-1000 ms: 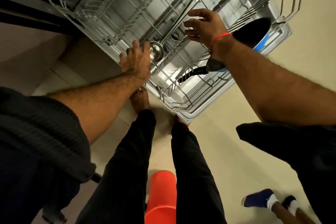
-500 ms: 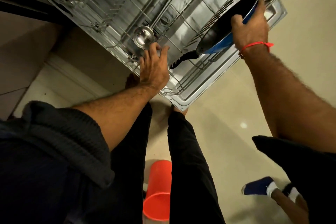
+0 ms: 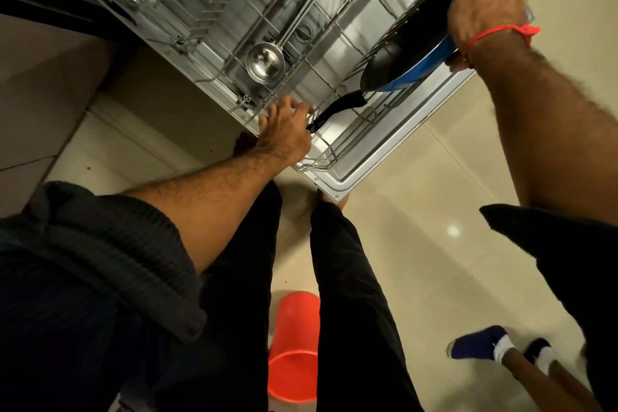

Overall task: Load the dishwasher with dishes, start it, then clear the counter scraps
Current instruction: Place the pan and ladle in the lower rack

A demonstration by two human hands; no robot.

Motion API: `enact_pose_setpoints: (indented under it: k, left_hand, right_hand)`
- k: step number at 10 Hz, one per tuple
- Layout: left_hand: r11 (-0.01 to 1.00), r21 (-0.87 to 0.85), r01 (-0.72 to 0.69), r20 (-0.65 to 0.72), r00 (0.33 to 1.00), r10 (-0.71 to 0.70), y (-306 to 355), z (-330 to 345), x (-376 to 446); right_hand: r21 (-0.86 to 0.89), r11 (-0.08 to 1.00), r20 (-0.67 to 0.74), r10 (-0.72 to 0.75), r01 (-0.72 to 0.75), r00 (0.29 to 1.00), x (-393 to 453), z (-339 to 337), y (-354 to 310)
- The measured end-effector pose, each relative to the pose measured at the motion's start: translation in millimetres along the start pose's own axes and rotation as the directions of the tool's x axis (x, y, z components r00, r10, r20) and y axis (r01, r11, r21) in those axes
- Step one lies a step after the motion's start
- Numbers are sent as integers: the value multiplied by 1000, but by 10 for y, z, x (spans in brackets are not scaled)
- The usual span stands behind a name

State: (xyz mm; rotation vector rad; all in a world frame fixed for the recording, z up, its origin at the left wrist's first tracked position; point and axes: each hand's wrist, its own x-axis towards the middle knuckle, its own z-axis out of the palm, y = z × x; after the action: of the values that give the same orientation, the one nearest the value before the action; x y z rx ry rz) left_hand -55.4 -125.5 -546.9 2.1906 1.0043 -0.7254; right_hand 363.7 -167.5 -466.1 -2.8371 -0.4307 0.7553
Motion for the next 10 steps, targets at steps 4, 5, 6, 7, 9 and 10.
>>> enact_pose_setpoints:
  k: [4, 5, 6, 7, 9, 10]
  left_hand:
    - [1000, 8, 7, 81, 997, -8, 70, 84, 14]
    - [1000, 11, -1, 80, 997, 0, 67, 40, 23]
    - [1000, -4, 8, 78, 997, -8, 55, 4, 5]
    - [1000, -18, 5, 85, 996, -3, 42, -47, -52]
    - [999, -45, 5, 37, 999, -4, 48, -222, -251]
    - [998, -60, 3, 1, 1000, -3, 59, -328, -383]
  right_hand:
    - [16, 994, 11, 105, -106, 994, -1322, 732, -219]
    - [86, 994, 4, 63, -63, 998, -1356, 863, -155]
    - [69, 993, 20, 97, -99, 995, -1267, 858, -127]
    - [109, 991, 13, 74, -75, 997, -1409, 893, -120]
    - [55, 997, -111, 69, -63, 991, -1524, 702, -183]
    - [34, 999, -169, -28, 34, 985, -1657, 629, -244]
